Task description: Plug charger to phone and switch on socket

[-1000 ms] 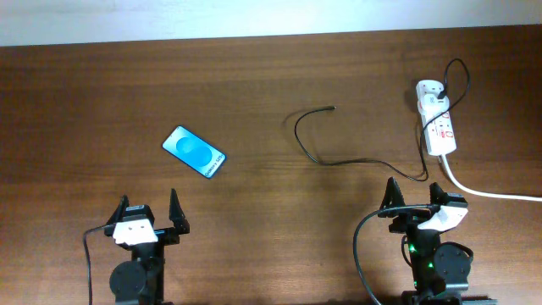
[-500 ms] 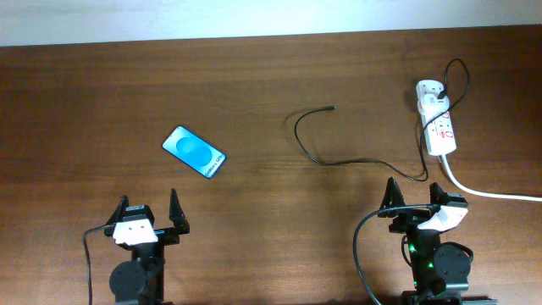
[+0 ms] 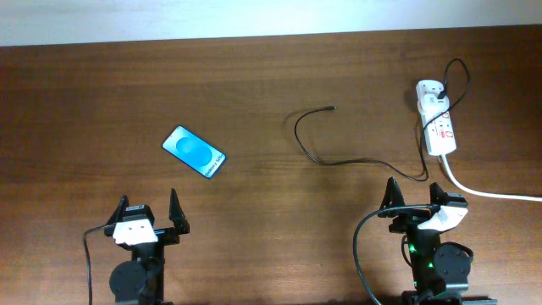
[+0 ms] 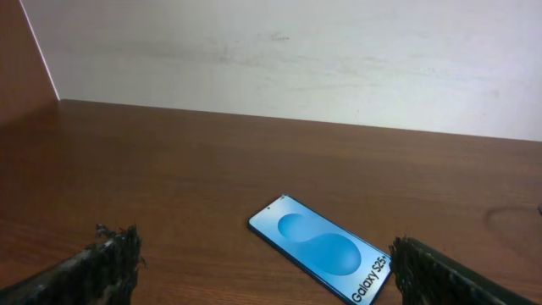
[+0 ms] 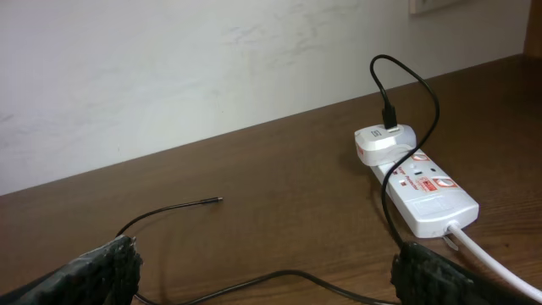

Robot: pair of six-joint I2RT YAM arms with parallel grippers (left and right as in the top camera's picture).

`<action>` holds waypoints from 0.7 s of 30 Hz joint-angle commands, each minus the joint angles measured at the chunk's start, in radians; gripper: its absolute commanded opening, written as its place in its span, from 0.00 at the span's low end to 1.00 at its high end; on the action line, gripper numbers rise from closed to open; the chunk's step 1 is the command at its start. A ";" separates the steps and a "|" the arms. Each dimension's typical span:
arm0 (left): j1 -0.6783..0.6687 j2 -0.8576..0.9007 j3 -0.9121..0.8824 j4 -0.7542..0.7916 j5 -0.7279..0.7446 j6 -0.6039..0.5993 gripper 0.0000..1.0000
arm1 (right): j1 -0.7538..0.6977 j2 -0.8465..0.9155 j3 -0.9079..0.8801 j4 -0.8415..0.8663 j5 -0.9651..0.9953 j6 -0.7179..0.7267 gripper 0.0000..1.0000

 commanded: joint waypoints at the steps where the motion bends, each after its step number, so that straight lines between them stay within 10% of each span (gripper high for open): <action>1: -0.003 0.001 -0.005 -0.001 -0.008 -0.013 0.99 | 0.008 -0.011 -0.007 -0.004 -0.006 -0.010 0.99; 21: -0.003 0.001 -0.005 0.014 0.038 -0.018 0.99 | 0.008 -0.011 -0.007 -0.004 -0.006 -0.010 0.99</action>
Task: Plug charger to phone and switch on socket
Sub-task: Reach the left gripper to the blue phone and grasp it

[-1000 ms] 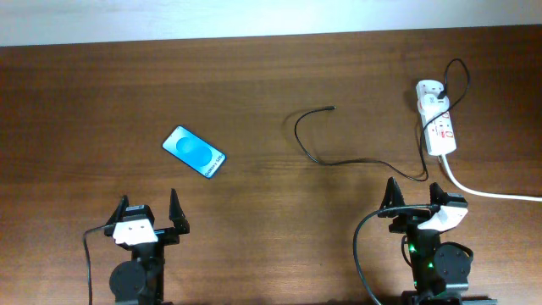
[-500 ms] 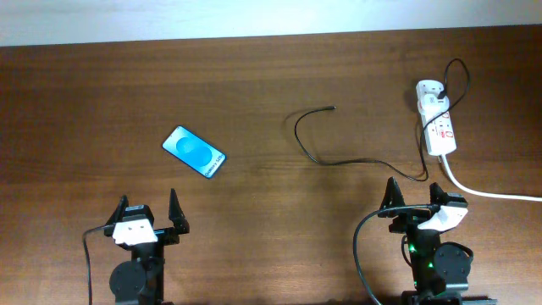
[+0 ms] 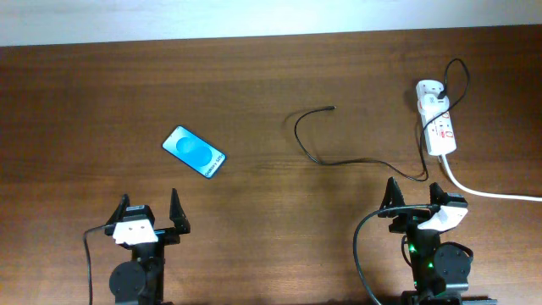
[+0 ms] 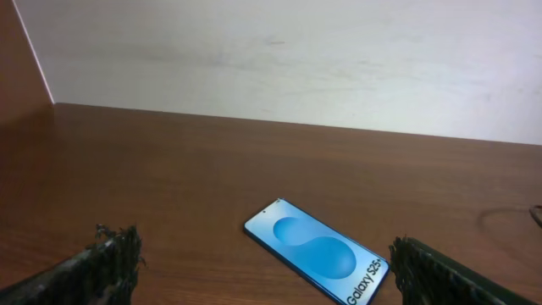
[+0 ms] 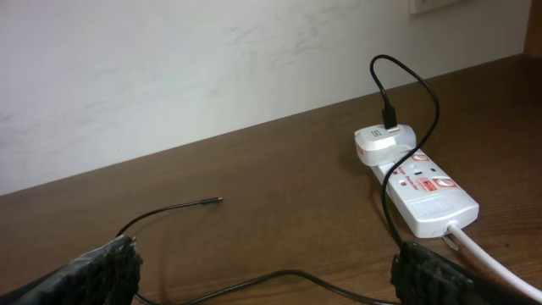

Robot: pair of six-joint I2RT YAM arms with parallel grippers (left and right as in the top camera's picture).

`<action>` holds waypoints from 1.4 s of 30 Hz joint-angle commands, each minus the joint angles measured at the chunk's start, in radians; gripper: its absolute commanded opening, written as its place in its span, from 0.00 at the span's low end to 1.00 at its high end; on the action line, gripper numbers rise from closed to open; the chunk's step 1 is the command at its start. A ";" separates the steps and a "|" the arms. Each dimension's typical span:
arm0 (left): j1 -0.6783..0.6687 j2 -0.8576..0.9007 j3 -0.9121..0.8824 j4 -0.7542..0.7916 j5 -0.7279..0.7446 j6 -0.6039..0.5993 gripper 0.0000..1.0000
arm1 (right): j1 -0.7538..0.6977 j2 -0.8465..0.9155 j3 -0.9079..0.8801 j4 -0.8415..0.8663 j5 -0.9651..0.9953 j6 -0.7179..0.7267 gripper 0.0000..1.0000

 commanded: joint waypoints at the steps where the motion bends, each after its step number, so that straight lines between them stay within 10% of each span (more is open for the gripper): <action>1: -0.003 0.001 -0.005 0.000 0.023 -0.037 0.99 | 0.008 -0.011 -0.007 -0.004 -0.006 -0.011 0.99; 31: -0.003 0.017 0.158 -0.143 0.113 -0.219 0.99 | 0.008 -0.011 -0.007 -0.004 -0.006 -0.011 0.99; 42: -0.058 1.136 1.145 -0.514 0.329 -0.230 0.99 | 0.008 -0.011 -0.007 -0.004 -0.006 -0.011 0.99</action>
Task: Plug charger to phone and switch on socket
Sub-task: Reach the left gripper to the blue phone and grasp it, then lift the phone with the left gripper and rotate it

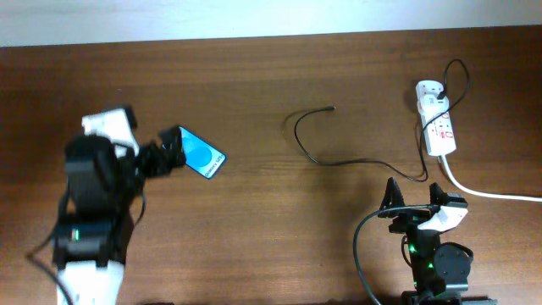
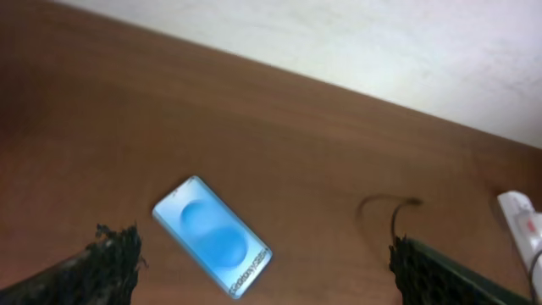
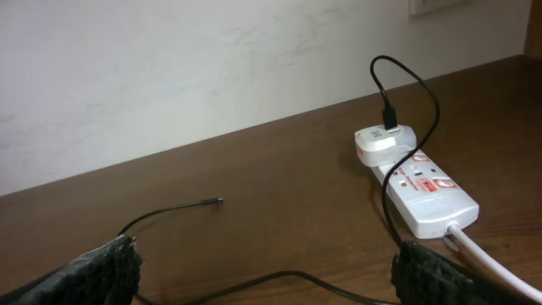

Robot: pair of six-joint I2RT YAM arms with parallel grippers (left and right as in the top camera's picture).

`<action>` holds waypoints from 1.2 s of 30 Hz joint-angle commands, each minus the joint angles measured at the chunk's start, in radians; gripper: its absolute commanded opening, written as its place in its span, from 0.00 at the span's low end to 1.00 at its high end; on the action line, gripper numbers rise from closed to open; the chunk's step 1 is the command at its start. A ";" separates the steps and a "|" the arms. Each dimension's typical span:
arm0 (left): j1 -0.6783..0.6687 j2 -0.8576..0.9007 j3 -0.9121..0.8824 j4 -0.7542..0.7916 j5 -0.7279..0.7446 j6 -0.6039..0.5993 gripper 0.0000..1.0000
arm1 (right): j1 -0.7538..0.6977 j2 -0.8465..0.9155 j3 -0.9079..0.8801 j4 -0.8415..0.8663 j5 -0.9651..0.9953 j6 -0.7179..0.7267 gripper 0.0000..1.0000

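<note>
The blue-screened phone (image 1: 201, 152) (image 2: 212, 238) lies flat on the brown table, left of centre. My left gripper (image 1: 168, 153) (image 2: 271, 280) hangs open just left of the phone and above it, with nothing between its fingers. The black charger cable ends in a loose plug tip (image 1: 329, 108) (image 3: 214, 201) (image 2: 412, 202) at mid-table. The cable runs to a white adapter (image 1: 429, 91) (image 3: 384, 141) seated in the white power strip (image 1: 440, 131) (image 3: 428, 191) at the far right. My right gripper (image 1: 415, 194) (image 3: 269, 284) is open near the front edge, short of the cable's loop.
A thick white mains lead (image 1: 491, 194) runs from the power strip off the right side. A pale wall (image 3: 212, 68) stands behind the table's far edge. The cable's slack loop (image 1: 339, 161) lies between the phone and the strip.
My left arm has left its place at the front edge; its gripper is now raised beside the phone and looks down on it. The right arm, phone and cable have not moved.
At both earlier moments the two arms rested at the front edge with open grippers, the phone and cable lying untouched. The left wrist view had shifted slightly by the second moment. Now the left gripper hangs open next to the phone.
</note>
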 commanded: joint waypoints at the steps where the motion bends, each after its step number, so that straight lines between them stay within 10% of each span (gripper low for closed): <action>1: -0.021 0.190 0.168 -0.043 0.243 -0.006 0.99 | 0.008 -0.008 -0.007 -0.004 -0.005 -0.010 0.99; 29: -0.127 0.493 0.168 -0.153 -0.004 -0.182 0.99 | 0.008 -0.008 -0.007 -0.004 -0.005 -0.010 0.99; 36: -0.127 0.495 0.168 -0.317 -0.005 -0.501 0.99 | 0.008 -0.008 -0.007 -0.004 -0.005 -0.010 0.99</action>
